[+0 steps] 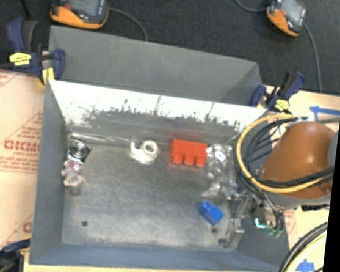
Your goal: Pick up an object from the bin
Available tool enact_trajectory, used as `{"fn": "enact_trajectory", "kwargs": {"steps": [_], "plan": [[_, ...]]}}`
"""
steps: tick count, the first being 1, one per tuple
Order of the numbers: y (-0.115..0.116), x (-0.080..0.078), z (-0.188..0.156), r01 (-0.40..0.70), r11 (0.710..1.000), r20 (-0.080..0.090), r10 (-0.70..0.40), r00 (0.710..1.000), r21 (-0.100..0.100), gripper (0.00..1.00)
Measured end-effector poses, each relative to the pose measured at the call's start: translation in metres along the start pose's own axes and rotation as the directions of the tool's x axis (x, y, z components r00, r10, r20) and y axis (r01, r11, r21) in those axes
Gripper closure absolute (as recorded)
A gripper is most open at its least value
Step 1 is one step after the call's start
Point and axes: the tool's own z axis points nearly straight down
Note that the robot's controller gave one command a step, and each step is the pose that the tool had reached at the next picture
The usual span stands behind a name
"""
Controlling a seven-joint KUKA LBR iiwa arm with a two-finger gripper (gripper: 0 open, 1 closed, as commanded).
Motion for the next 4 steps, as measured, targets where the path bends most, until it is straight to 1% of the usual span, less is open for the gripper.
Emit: {"fn": "enact_trajectory", "kwargs": {"steps": [1, 2, 3, 4], "plan": [[0.018, -0.008, 0.089, -0.251, 0.968, 0.004, 0.251, 0.968, -0.003, 0.00], [-0.012, -0.076, 0.069, -0.452, 0.892, -0.001, 0.452, 0.892, -0.004, 0.00], [-0.033, -0.008, 0.092, -0.251, 0.968, 0.005, 0.251, 0.968, -0.001, 0.00], [-0.037, -0.013, 0.091, -0.212, 0.977, 0.010, 0.212, 0.977, 0.000, 0.00]]}}
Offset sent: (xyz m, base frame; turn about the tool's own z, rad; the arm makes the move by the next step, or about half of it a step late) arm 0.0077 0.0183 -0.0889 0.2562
